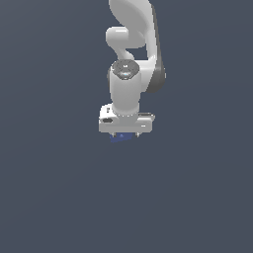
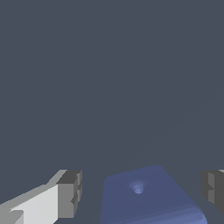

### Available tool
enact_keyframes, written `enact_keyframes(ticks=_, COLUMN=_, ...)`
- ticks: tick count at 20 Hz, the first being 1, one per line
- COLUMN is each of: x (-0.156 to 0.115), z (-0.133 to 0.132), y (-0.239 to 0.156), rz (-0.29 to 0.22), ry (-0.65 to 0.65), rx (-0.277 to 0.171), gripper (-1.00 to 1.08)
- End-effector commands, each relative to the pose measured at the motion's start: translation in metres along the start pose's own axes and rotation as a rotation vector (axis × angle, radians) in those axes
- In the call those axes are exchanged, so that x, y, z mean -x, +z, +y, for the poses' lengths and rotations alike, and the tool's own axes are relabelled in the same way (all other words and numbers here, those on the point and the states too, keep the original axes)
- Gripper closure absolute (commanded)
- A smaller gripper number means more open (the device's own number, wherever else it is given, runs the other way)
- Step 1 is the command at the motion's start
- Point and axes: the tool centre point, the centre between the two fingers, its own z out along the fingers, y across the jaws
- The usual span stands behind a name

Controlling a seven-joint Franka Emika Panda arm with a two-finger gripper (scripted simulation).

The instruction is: Pick up the object and move it to a goal position.

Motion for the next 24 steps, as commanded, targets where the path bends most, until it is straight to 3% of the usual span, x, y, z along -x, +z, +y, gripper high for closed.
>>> enact_keyframes(ticks=1, x=0.0, z=0.0, y=0.0, rz=0.0, ry=0.0, rx=0.0, gripper=-0.92)
enact_keyframes(ticks=11, x=-0.0002, z=0.0021, y=-0.0064, rz=0.015, ry=0.045, rx=-0.03, gripper=-0.92)
enact_keyframes(ticks=24, x=0.0054, z=0.0036, y=-0.0044, rz=0.011, ry=0.123, rx=-0.025, gripper=-0.92)
